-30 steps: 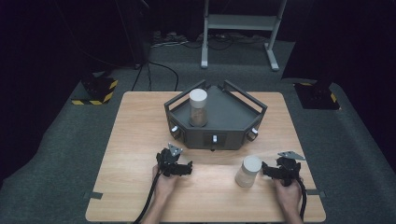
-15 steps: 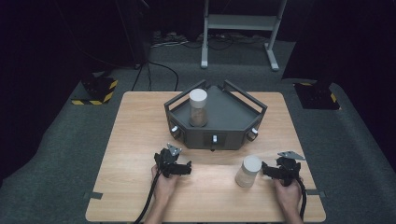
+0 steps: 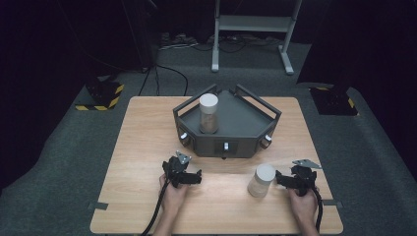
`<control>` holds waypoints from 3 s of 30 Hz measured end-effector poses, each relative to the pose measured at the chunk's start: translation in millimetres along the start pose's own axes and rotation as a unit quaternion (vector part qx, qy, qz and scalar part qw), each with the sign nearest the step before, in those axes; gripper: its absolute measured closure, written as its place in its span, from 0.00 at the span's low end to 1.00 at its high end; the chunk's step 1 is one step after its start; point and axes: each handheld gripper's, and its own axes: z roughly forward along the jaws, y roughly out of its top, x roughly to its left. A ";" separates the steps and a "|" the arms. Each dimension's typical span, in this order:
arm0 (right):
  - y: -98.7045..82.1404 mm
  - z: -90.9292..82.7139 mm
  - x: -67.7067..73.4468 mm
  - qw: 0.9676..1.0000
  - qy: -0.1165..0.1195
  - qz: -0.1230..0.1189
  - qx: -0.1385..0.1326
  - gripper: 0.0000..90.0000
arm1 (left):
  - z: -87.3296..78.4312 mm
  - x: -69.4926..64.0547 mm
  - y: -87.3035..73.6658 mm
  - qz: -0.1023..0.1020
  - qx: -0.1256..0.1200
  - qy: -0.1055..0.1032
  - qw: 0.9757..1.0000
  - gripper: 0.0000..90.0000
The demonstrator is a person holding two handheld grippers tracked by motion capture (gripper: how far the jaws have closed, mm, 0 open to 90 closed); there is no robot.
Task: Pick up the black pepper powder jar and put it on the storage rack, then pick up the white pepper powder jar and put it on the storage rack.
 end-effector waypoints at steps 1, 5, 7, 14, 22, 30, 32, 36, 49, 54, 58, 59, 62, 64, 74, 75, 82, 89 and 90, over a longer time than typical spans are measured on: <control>0.0 0.0 0.1 1.000 0.000 0.000 0.000 0.07 | 0.0 0.0 0.0 0.000 0.000 0.000 1.000 0.00; 0.0 0.0 0.0 1.000 0.000 0.000 0.000 0.07 | 0.0 0.0 0.0 0.000 0.000 0.000 1.000 0.00; 0.1 0.0 0.0 1.000 0.000 0.000 0.000 0.07 | 0.0 0.0 0.1 0.000 0.000 0.000 1.000 0.00; 0.8 0.2 0.9 1.000 -0.003 0.003 0.003 0.05 | 0.0 0.0 0.1 0.000 0.000 0.000 1.000 0.00; -1.6 -2.6 -2.9 1.000 0.006 -0.004 0.003 0.05 | 0.0 -0.1 0.1 0.000 0.000 0.000 1.000 0.00; -10.4 -10.8 -15.5 0.999 0.032 -0.001 -0.001 0.03 | 0.0 -0.1 -0.1 0.000 0.000 0.000 1.000 0.00; -15.3 -14.6 -20.2 0.999 0.044 -0.003 -0.005 0.02 | 0.0 -0.1 -0.1 0.000 0.000 0.000 1.000 0.00; -24.5 -22.5 -26.5 0.998 0.065 -0.010 -0.013 0.02 | 0.0 -0.1 -0.1 0.000 0.000 0.000 1.000 0.00; -41.0 -37.2 -32.1 0.992 0.117 -0.032 -0.028 0.01 | 0.0 0.4 0.2 -0.001 0.000 -0.001 1.000 0.01; -43.7 -40.4 -32.0 0.990 0.132 -0.045 -0.030 0.01 | 0.0 0.4 0.2 0.000 0.000 -0.001 1.000 0.01; -46.8 -42.9 -31.0 0.986 0.152 -0.056 -0.034 0.01 | 0.0 0.4 0.2 -0.001 0.000 -0.001 1.000 0.01; -46.9 -43.4 -30.4 0.985 0.157 -0.057 -0.033 0.01 | 0.0 0.4 0.2 0.000 0.000 -0.001 1.000 0.01; -46.6 -43.8 -28.6 0.982 0.171 -0.068 -0.035 0.01 | 0.0 0.4 0.2 0.000 0.000 -0.001 1.000 0.01; -45.9 -44.5 -26.6 0.980 0.179 -0.075 -0.036 0.01 | 0.0 0.4 0.2 0.000 0.000 -0.001 1.000 0.01; -38.9 -42.2 -16.8 0.972 0.211 -0.100 -0.037 0.01 | 0.0 0.4 0.1 -0.001 0.000 -0.001 1.000 0.01; -37.7 -41.3 -15.4 0.971 0.212 -0.102 -0.036 0.01 | 0.0 0.4 0.2 0.000 0.000 -0.001 1.000 0.01; -29.5 -36.9 -5.7 0.968 0.222 -0.113 -0.045 0.03 | -0.1 0.5 0.3 0.000 0.000 -0.001 1.000 0.01; -21.7 -34.2 0.6 0.965 0.230 -0.114 -0.057 0.06 | -0.1 0.4 0.2 0.000 0.000 -0.001 1.000 0.01; -21.0 -34.0 0.8 0.964 0.232 -0.113 -0.058 0.07 | -0.1 0.4 0.3 0.000 0.000 -0.001 1.000 0.01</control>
